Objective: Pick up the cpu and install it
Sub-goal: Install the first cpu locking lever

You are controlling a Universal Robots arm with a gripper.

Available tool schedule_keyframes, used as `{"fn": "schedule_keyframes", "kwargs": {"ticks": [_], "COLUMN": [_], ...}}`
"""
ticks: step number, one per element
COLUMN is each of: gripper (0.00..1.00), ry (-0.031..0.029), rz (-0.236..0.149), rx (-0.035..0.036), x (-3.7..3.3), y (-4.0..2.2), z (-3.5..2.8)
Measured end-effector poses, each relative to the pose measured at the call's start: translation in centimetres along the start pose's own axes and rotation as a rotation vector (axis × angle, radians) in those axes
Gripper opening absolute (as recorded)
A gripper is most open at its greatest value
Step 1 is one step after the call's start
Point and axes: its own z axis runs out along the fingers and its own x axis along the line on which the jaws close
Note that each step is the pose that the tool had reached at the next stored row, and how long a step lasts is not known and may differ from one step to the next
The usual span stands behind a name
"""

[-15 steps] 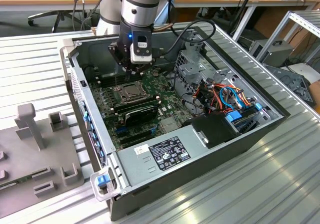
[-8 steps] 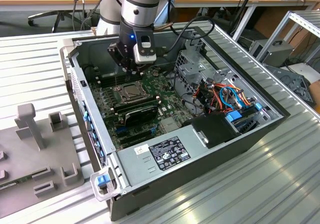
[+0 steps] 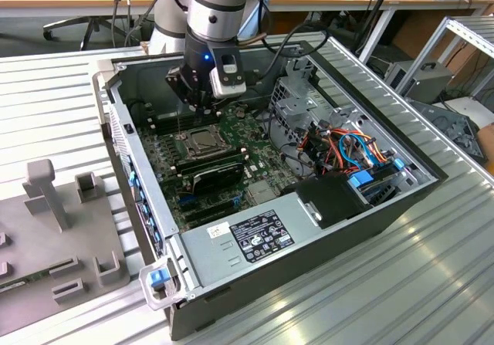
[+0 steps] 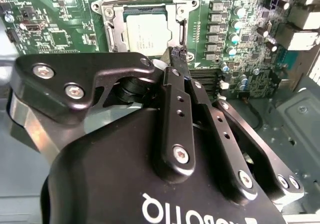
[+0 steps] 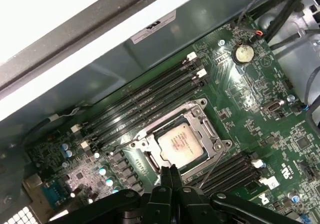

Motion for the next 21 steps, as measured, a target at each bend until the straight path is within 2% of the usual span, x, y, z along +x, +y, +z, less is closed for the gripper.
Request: {"fn": "schedule_keyframes", "kwargs": {"ticks": [13,15,18,21], "gripper": [0.11,0.11,0.11,0.11], "ry": [-0.0016,-0.002,-0.003,-0.0036], "rz": [-0.137,-0.176,-0.263,-0.317], "rx": [0.0032,0.0041,0.0061,0.0074], "x": [0.0,0.0,0.0,0.0], "y": [0.0,0.0,0.0,0.0], "z": [0.0,0.0,0.0,0.0]}}
